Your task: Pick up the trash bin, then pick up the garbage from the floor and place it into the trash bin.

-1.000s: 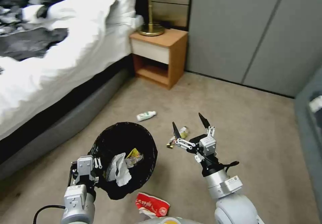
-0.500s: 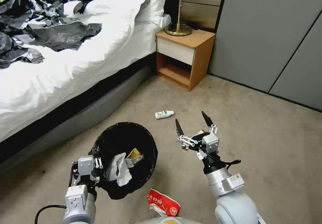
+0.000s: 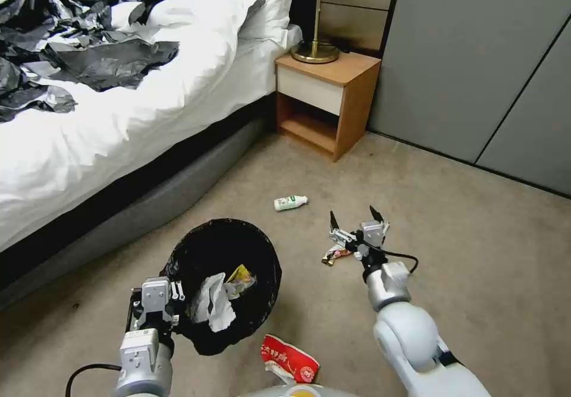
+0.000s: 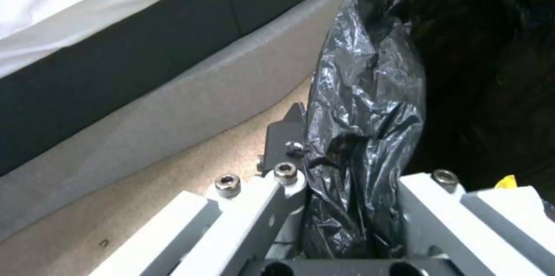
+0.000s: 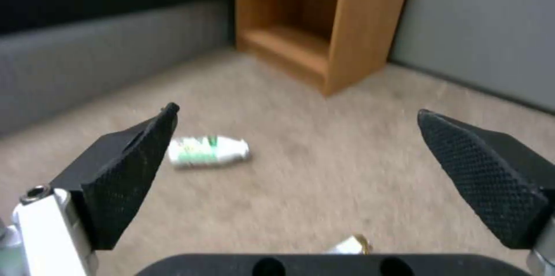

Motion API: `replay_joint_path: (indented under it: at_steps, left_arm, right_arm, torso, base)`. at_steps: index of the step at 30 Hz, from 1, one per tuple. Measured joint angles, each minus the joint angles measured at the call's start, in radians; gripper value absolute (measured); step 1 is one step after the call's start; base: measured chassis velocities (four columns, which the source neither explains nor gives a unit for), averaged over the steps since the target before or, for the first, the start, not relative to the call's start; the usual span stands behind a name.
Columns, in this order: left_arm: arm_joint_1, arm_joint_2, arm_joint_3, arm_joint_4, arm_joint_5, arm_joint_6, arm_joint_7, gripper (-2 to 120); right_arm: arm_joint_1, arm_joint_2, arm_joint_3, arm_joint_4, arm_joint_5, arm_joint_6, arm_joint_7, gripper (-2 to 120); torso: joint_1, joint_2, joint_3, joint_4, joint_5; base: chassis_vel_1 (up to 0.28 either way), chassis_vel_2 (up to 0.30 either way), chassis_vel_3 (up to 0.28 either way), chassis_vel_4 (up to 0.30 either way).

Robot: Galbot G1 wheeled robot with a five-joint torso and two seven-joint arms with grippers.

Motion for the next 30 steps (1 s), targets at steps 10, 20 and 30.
replay_joint_path:
  at_steps: [10, 20, 30]
  left_arm:
    - [0.001, -0.017, 0.004, 0.027, 0.026, -0.004, 0.002, 3]
    - [0.006, -0.035, 0.001, 0.044, 0.048, -0.007, 0.004, 3]
    - [0.012, -0.043, -0.004, 0.039, 0.055, -0.009, 0.004, 3]
  right_arm:
    - [0.191, 0.032, -0.027, -0.364, 0.044, -0.064, -0.037, 100]
    - [0.34, 0.119, -0.013, -0.718, 0.069, -0.059, -0.083, 100]
    - [0.433, 0.155, 0.012, -0.891, 0.215, -0.082, -0.137, 100]
  torso:
    - [0.0, 0.0, 0.0, -0.0001, -0.0001]
    - [0.0, 0.0, 0.0, -0.0001, 0.0]
    - [0.0, 0.0, 0.0, -0.0001, 0.0]
  base:
    - [0.0, 0.0, 0.0, 0.0]
    - [0.0, 0.0, 0.0, 0.0]
    - [0.0, 0.0, 0.0, 0.0]
